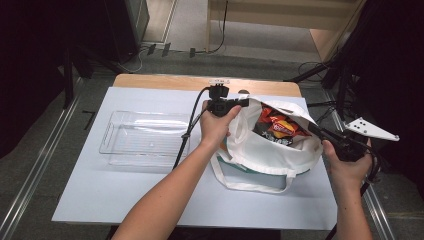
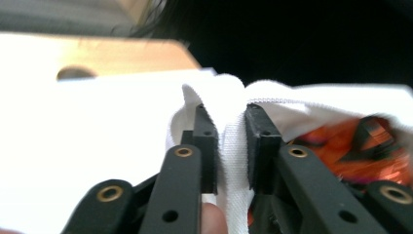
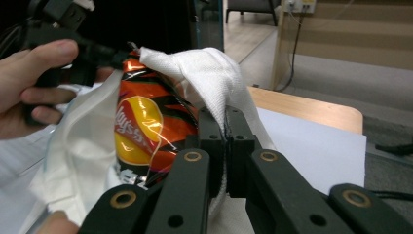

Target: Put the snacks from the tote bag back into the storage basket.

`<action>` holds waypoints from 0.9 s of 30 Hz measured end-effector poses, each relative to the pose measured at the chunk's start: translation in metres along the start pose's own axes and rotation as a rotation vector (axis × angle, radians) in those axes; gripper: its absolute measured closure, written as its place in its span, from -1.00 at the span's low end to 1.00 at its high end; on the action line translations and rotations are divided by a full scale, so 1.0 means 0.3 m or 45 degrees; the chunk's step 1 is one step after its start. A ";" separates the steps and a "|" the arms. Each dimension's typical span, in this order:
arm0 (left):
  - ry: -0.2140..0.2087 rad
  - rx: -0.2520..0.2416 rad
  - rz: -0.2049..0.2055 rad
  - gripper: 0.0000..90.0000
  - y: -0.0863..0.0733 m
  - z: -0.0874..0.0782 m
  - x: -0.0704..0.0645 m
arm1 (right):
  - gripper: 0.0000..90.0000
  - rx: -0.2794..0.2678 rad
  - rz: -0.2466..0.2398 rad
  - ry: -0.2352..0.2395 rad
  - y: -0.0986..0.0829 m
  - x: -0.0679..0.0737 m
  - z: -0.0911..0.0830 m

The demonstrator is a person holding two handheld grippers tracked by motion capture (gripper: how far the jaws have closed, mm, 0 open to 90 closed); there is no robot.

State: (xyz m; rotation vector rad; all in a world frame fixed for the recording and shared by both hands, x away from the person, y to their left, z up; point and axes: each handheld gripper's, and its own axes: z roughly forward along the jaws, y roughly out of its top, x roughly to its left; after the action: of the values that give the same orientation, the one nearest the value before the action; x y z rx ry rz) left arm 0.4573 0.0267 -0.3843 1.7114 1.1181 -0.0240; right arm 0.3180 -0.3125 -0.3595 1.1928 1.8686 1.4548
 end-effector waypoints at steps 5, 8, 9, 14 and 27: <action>0.084 0.130 0.065 0.84 -0.046 0.027 -0.008 | 0.99 0.001 0.094 -0.079 0.010 -0.020 0.035; 0.115 0.157 0.097 0.85 -0.078 0.030 -0.011 | 0.99 0.033 0.127 -0.142 0.015 -0.033 0.059; 0.121 0.175 0.096 0.85 -0.094 0.033 -0.009 | 0.98 0.049 0.149 -0.154 0.017 -0.039 0.067; 0.184 0.185 0.160 0.86 -0.154 0.031 -0.014 | 0.66 0.053 0.258 -0.220 -0.006 -0.117 0.107; 0.283 0.123 0.343 0.85 -0.263 0.018 -0.053 | 0.73 0.083 0.246 -0.340 -0.092 -0.171 0.139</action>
State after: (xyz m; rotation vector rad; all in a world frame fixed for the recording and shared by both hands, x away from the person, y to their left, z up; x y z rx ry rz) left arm 0.3973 0.0138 -0.4366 1.9753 1.0499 0.2907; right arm 0.3675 -0.3364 -0.4055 1.5531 1.6675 1.2639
